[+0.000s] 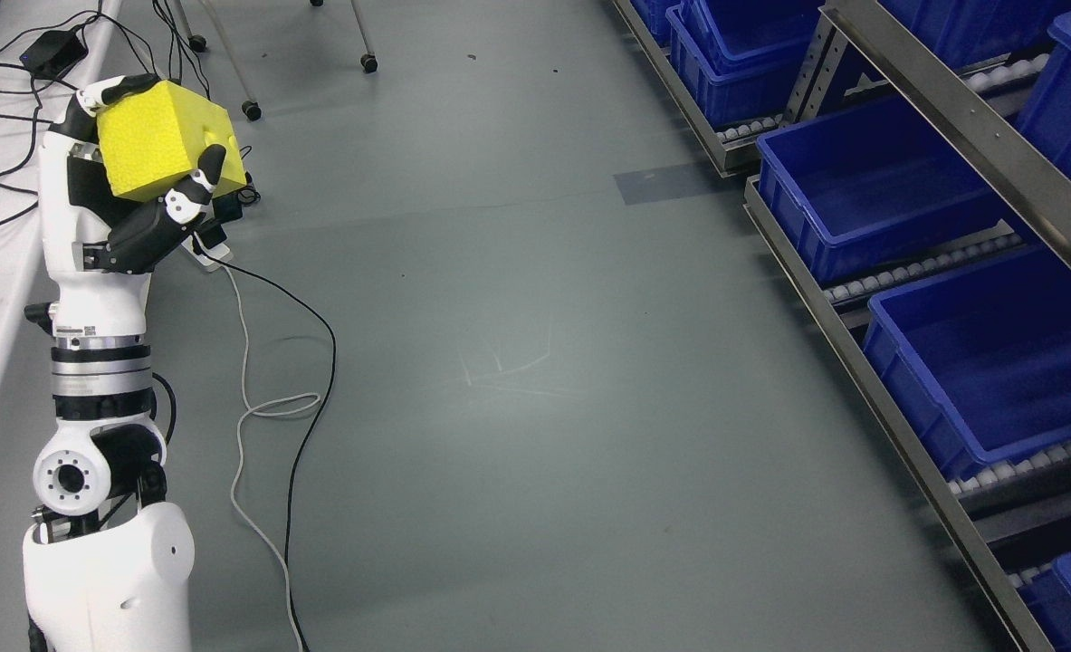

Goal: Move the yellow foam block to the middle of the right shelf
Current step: 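Hold the cube raised in the left hand while driving to the shelves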

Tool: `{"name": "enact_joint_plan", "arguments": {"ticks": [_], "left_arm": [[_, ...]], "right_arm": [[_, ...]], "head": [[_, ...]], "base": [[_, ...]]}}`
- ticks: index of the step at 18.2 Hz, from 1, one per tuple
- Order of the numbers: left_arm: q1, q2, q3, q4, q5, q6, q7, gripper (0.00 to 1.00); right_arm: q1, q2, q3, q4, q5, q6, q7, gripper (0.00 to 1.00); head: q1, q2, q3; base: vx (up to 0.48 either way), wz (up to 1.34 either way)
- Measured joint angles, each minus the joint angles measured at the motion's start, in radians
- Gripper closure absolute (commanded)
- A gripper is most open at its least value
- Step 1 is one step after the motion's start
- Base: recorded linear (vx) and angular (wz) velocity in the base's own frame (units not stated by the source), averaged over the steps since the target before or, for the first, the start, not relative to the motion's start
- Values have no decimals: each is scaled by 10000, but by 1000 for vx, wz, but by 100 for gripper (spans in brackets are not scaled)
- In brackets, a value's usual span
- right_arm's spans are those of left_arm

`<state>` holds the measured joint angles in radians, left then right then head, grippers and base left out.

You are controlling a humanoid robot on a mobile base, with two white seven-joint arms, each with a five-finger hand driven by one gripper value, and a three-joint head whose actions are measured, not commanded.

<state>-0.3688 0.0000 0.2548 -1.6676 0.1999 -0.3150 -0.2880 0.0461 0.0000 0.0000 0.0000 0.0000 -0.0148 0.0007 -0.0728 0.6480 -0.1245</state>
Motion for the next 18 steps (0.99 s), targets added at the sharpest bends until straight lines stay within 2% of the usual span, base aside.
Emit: {"name": "enact_joint_plan", "arguments": {"ticks": [10, 11, 12, 18], "left_arm": [[13, 0, -25, 14, 22, -21, 0, 96], [12, 0, -30, 16, 26, -23, 0, 96], [12, 0, -39, 17, 31, -23, 0, 96], [12, 1, -66, 34, 49, -68, 0, 96]], "right_arm": [[-1, 0, 0, 0, 0, 0, 0, 0], [-2, 0, 0, 0, 0, 0, 0, 0], [-2, 0, 0, 0, 0, 0, 0, 0], [-4, 0, 0, 0, 0, 2, 3, 0]], "head": [[0, 0, 5], [0, 0, 46], [0, 0, 139], [0, 0, 154]], "base": [[361, 0], [430, -9], [430, -9], [349, -292]]}}
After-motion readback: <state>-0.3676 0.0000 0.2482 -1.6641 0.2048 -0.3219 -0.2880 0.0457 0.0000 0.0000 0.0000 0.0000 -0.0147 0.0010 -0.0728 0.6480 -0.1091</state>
